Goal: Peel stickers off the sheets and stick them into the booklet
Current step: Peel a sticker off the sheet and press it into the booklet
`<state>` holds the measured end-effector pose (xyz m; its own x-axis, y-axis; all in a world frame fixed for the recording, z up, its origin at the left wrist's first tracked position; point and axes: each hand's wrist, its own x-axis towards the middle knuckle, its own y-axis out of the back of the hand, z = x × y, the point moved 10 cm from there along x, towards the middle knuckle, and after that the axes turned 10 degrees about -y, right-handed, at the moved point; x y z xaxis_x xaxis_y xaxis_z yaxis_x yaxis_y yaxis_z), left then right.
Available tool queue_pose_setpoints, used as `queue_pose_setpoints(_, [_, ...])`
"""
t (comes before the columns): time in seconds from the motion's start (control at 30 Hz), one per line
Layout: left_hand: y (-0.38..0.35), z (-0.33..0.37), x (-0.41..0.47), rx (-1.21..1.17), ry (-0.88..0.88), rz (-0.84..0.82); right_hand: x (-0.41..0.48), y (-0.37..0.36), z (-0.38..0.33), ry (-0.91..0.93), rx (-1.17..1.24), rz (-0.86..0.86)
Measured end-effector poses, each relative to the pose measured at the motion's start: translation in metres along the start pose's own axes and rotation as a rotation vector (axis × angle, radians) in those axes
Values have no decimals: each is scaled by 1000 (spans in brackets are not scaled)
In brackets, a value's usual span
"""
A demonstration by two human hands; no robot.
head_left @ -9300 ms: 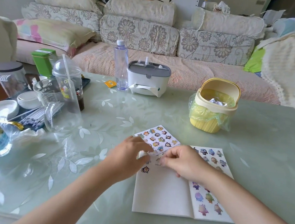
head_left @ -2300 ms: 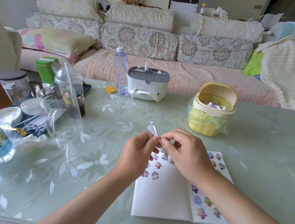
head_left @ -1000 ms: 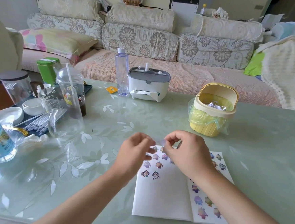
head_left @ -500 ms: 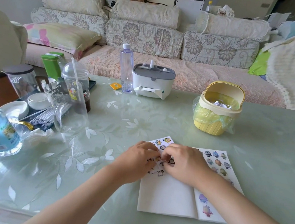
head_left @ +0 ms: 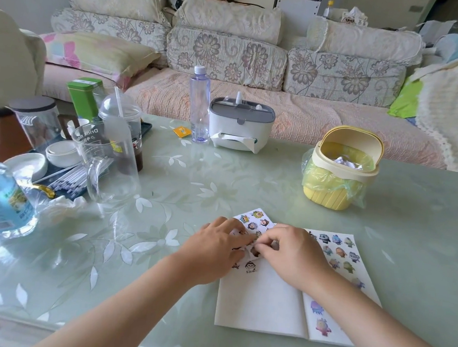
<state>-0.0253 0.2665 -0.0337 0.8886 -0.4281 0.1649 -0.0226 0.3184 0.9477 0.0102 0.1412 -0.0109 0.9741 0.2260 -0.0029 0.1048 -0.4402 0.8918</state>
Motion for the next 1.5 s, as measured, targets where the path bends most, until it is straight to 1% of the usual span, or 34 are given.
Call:
queue_pose_setpoints(0.07, [-1, 2, -1, 32, -12, -13, -2, 2, -3, 32, -27, 34])
queue_pose_setpoints(0.13, [-2, 3, -2, 49, -16, -28, -1, 1, -4, 62, -16, 33])
queue_pose_setpoints(0.2, [-3, 4, -3, 68, -20, -40, -4, -1, -11, 166, -73, 32])
queue_pose_setpoints(0.3, [-4, 3, -5, 97, 0, -55, -15, 4, -28, 397, -195, 185])
queue_pose_setpoints(0.4, [-2, -3, -5, 121, 58, -56, -26, 7, -37, 502, -200, 246])
queue_pose_setpoints(0.47, [4, -8, -5, 120, 93, -24, -30, 11, -38, 521, -163, 269])
queue_pose_setpoints(0.53, [12, -11, -5, 104, 123, 30, -28, 18, -31, 485, -79, 285])
queue_pose_setpoints(0.6, [21, -12, -5, 52, 145, 108, -25, 23, -22, 410, 2, 276])
queue_pose_setpoints(0.67, [35, -5, -4, -37, 164, 227, -25, 33, -18, 366, 64, 279])
queue_pose_setpoints(0.7, [42, -2, -4, -120, 200, 274, -25, 38, -17, 356, 86, 297])
queue_pose_setpoints(0.73, [42, 0, -4, -255, 267, 277, -26, 44, -16, 346, 103, 321])
queue_pose_setpoints(0.8, [27, 6, -4, -653, 412, 193, -28, 53, -14, 337, 134, 367])
queue_pose_setpoints(0.83, [20, 12, -4, -852, 457, 169, -29, 56, -15, 339, 147, 381])
queue_pose_setpoints(0.87, [16, 17, -4, -994, 481, 163, -31, 58, -15, 344, 156, 393])
queue_pose_setpoints(0.9, [15, 21, -4, -1073, 488, 173, -32, 59, -15, 350, 161, 401])
queue_pose_setpoints(1.0, [17, 25, -3, -1127, 503, 213, -34, 62, -14, 342, 168, 398])
queue_pose_setpoints(1.07, [16, 23, -3, -1141, 532, 244, -29, 60, -9, 282, 199, 351])
queue_pose_setpoints(1.1, [17, 22, -3, -1147, 544, 263, -25, 58, -3, 219, 252, 297])
queue_pose_setpoints(1.2, [19, 22, -2, -1142, 552, 297, -14, 44, 17, -29, 519, 72])
queue_pose_setpoints(1.27, [20, 25, -1, -1122, 540, 282, -14, 40, 22, -101, 629, -16])
queue_pose_setpoints(1.4, [16, 25, 2, -1093, 551, 281, -17, 41, 23, -134, 662, -61])
queue_pose_setpoints(1.5, [20, 27, 5, -1012, 519, 312, -17, 43, 23, -132, 582, -56])
